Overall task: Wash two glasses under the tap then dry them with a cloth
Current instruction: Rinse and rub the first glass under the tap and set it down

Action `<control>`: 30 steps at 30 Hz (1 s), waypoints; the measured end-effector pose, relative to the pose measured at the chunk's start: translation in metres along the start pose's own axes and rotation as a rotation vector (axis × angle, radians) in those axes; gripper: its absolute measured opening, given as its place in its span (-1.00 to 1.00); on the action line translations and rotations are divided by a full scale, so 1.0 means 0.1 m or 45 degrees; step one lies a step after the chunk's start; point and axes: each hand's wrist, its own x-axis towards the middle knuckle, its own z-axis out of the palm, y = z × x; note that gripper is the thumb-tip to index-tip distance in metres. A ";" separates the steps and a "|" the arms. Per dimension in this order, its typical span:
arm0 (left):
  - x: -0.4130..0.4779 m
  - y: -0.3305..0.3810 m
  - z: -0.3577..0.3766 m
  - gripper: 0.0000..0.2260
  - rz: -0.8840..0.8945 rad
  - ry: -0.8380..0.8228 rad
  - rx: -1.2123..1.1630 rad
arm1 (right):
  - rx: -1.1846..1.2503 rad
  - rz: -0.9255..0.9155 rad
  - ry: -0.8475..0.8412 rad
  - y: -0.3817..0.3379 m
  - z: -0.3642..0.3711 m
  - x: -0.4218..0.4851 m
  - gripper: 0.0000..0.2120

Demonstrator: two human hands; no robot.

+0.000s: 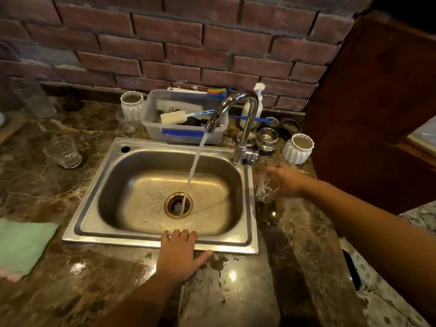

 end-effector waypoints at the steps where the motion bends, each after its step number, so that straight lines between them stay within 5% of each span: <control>1: 0.01 0.00 0.01 -0.25 -0.008 0.003 -0.016 | -0.012 0.020 0.004 0.08 -0.04 0.08 -0.21; 9: 0.07 -0.03 0.02 -0.24 -0.010 0.022 -0.048 | -0.013 0.077 0.040 0.48 -0.17 0.71 -0.12; 16: 0.09 -0.05 0.11 -0.46 0.001 0.171 -0.028 | -0.028 0.109 0.041 0.56 -0.15 0.95 -0.11; 30: 0.08 -0.04 0.01 -0.30 0.006 0.065 -0.049 | 0.008 0.168 0.151 0.41 0.03 0.75 -0.10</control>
